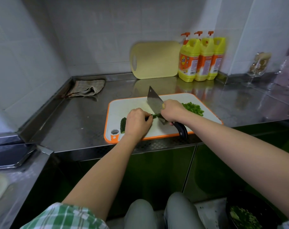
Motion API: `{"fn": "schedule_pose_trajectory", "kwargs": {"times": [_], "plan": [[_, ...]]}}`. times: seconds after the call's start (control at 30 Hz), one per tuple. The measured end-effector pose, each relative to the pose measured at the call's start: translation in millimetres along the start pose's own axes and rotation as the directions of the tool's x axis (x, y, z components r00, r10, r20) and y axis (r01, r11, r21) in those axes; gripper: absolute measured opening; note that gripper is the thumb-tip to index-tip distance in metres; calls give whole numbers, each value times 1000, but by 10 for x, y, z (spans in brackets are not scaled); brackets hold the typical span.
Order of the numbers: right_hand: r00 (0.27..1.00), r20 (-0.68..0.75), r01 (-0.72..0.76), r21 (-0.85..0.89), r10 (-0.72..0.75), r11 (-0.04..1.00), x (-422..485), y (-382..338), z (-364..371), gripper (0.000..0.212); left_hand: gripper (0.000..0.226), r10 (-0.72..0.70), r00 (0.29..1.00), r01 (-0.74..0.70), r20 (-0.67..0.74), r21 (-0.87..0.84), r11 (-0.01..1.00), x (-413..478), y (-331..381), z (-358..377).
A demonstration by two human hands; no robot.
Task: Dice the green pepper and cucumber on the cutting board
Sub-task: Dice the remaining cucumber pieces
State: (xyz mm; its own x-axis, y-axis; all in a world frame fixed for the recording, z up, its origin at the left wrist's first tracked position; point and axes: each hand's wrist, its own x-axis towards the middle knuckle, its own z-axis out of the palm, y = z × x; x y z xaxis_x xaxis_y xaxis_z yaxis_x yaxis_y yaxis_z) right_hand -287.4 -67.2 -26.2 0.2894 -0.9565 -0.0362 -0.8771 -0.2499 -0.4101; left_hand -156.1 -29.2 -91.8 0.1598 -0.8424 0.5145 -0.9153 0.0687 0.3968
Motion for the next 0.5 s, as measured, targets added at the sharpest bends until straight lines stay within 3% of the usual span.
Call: {"fn": "schedule_pose_trajectory", "kwargs": {"times": [0.13, 0.3, 0.5], "plan": [[999, 27, 25, 19, -25, 1000, -31, 25, -119, 15, 21, 3, 1000, -3, 6, -1, 1000, 10, -18, 8], [989, 148, -1, -81, 13, 997, -107, -45, -162, 17, 19, -16, 1000, 16, -5, -21, 1000, -7, 6, -11], [995, 94, -16, -37, 19, 999, -73, -42, -26, 14, 18, -16, 1000, 16, 3, -27, 999, 0, -5, -13]]}}
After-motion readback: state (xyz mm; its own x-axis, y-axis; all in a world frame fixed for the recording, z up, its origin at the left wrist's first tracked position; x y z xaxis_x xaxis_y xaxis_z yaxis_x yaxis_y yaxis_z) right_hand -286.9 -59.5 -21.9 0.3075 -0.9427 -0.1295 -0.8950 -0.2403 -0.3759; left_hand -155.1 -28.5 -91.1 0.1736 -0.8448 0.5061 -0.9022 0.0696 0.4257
